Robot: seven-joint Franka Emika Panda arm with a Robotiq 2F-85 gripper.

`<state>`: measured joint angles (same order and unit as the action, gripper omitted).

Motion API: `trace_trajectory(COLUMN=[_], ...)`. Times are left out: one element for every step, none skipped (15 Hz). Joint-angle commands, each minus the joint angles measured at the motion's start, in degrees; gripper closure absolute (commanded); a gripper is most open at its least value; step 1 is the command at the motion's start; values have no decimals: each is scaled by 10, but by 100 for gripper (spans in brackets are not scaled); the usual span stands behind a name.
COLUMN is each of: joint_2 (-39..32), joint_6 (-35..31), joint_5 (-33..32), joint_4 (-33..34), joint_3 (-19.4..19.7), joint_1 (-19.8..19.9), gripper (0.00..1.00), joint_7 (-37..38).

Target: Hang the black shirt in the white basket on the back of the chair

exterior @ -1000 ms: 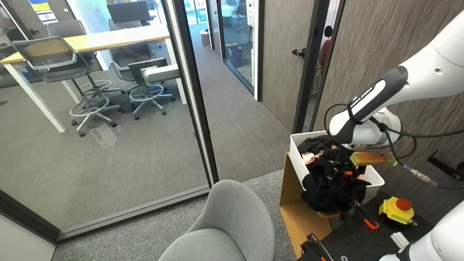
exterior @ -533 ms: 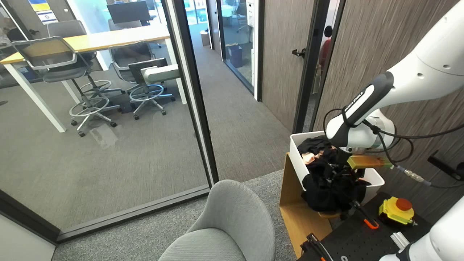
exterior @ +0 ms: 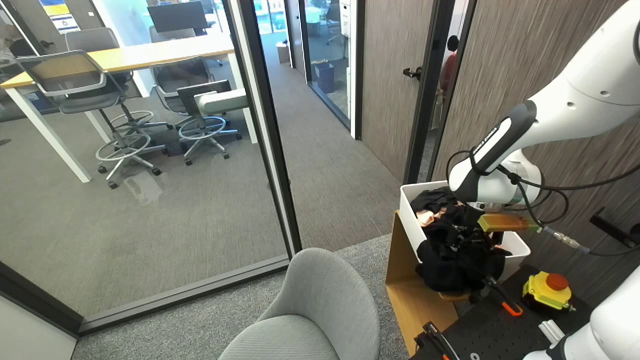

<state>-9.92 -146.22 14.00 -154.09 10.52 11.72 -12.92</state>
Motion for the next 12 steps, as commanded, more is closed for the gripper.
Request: trace_trajectory(joint_2=[-11,-12,-13,-13,-14,-13,-14,-13,-13,-13,-13,-12], joint_6=[-11,-14,-15,-16,-17,-18,-18,-18,-18,-18,-17,-17], joint_5=[17,17,17,18,18,19,19,19,20,21,22,25], joint_4=[9,9,10,10,10,10,10,10,11,11,11,11], joint_3=[-13,-14,-15,-16,-17,-17,-17,-18,-18,-18,-18,-19], joint_1=[13,14,15,16,17,17,18,18,19,19,20,22], gripper=[0,13,26,34,42,51,58,65,74,81,87,91], joint_7=[-12,-13,-14,-14,-15,-15,-15,-16,-16,-17,-18,-21])
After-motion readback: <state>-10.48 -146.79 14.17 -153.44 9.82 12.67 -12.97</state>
